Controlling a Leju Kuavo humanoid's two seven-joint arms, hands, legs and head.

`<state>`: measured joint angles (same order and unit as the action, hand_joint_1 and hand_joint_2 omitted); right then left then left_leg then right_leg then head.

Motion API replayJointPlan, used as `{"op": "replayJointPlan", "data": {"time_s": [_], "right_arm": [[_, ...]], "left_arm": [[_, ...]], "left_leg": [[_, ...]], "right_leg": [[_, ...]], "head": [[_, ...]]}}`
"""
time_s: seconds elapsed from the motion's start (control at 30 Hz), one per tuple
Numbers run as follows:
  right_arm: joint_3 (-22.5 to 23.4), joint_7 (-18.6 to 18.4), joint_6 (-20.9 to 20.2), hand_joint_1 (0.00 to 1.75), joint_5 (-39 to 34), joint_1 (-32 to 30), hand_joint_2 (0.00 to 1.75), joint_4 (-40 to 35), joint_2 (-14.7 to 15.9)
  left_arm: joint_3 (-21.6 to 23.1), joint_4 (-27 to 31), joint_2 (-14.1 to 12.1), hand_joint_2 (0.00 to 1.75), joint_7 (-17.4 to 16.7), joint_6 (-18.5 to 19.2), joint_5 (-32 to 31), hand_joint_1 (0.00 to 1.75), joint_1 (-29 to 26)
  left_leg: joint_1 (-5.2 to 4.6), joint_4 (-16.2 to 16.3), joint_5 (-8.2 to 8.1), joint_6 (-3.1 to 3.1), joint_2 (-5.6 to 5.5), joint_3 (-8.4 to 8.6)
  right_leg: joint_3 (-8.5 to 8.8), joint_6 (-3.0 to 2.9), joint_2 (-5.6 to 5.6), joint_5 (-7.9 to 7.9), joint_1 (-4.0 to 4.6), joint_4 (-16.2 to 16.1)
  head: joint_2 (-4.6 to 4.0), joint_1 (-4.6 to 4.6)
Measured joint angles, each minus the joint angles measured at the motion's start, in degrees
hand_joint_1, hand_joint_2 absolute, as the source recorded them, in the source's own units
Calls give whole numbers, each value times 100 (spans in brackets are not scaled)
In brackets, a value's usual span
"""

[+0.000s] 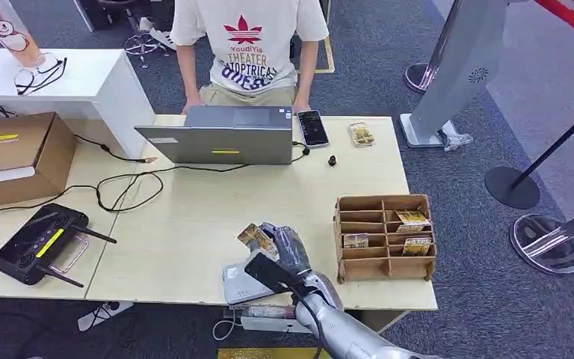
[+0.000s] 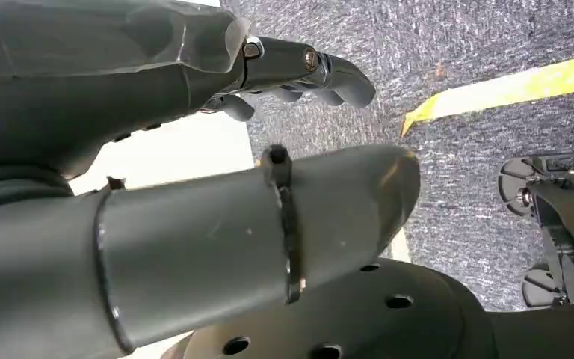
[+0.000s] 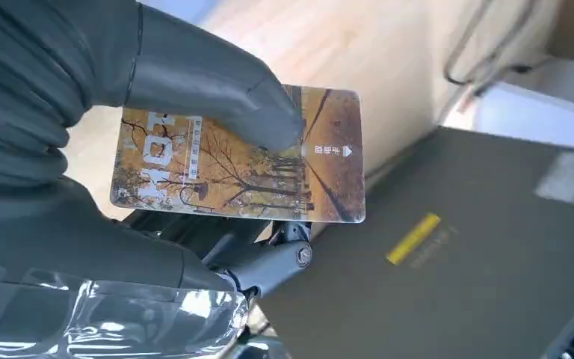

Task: Pass the card to the sensor for recognition and then transmit it.

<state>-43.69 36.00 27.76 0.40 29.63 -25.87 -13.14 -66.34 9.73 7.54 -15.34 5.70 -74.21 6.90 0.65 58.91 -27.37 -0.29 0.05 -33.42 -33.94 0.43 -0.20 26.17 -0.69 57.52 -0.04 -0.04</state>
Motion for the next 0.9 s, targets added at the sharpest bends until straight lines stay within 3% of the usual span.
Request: {"op": "replayJointPlan", "data": {"time_s": [0.27,0.53,0.9], "right_arm": [[212,147,164,175,-280,0,175,-1123,105],[472,9,446,175,-160,155,175,-2400,363],[859,-159,579,175,174,1025,175,-2707,518]], "left_arm": [[-2,0,4,0,42,-89,37,0,-15],[-4,0,52,0,44,-160,59,0,-55],[-4,0,57,0,37,-103,24,0,-36]], "left_leg": [[0,0,0,0,0,-1],[-1,1,0,0,0,-1],[-1,1,3,0,0,0]], "right_leg": [[-2,0,0,0,0,0],[-2,0,0,-1,-1,0],[-3,-2,1,-5,0,0]], "head": [[0,0],[0,0],[0,0]]}}
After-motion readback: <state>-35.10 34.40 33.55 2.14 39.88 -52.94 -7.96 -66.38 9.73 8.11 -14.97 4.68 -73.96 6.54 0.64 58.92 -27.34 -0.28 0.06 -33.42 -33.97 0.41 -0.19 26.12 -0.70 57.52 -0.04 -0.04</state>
